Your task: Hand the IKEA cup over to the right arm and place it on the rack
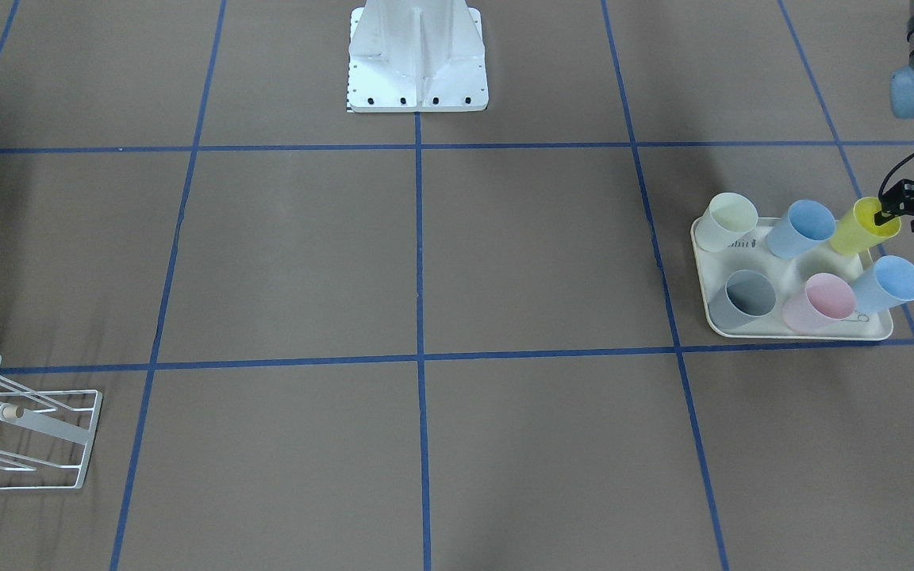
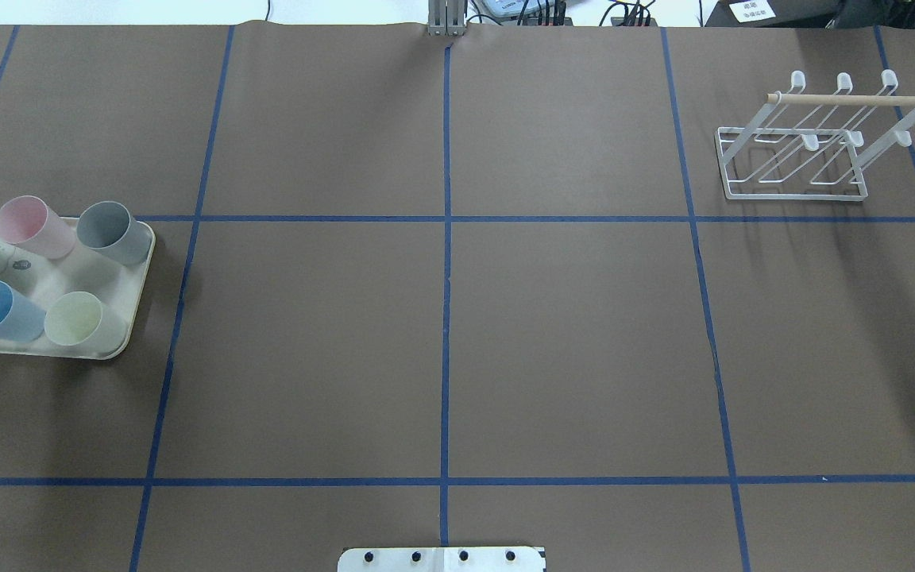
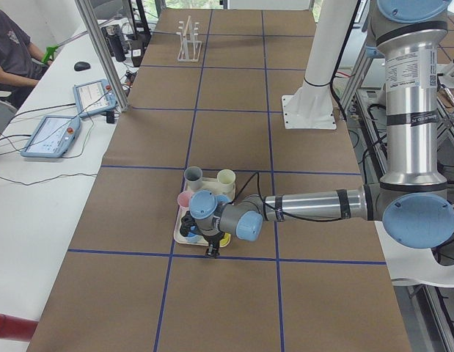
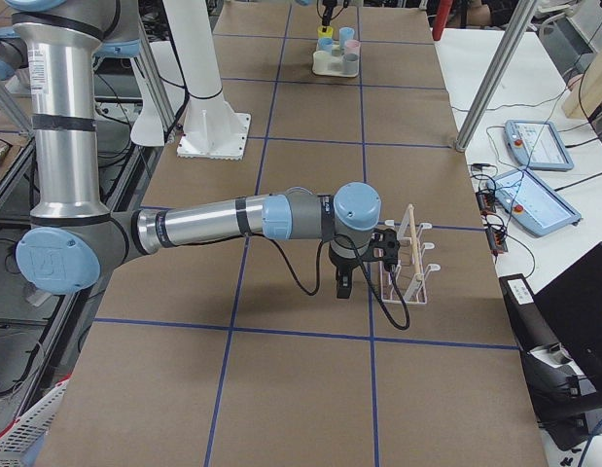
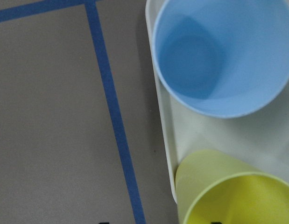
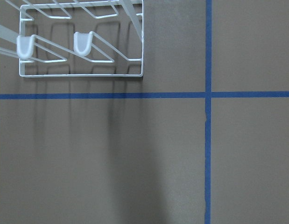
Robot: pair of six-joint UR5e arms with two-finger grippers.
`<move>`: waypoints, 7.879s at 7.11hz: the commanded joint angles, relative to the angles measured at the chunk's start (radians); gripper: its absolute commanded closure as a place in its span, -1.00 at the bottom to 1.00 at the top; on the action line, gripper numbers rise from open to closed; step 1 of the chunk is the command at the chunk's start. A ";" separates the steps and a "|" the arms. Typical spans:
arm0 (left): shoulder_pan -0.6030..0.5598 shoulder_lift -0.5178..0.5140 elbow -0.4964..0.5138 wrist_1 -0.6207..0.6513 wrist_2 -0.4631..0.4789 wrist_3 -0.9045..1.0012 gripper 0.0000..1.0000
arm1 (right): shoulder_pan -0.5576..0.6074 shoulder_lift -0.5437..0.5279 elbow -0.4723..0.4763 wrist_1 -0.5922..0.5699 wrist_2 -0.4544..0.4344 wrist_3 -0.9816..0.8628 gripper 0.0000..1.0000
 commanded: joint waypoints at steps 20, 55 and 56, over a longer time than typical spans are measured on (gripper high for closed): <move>0.166 -0.470 -0.429 0.318 -0.112 -0.957 1.00 | -0.207 0.044 0.003 0.652 0.051 0.596 -0.98; 0.722 -0.728 -0.018 -1.594 0.545 -2.600 1.00 | -0.846 0.428 -0.004 1.829 -0.489 2.042 -0.97; 0.734 -0.732 -0.016 -1.594 0.554 -2.599 1.00 | -0.848 0.428 -0.004 1.829 -0.494 2.042 -0.96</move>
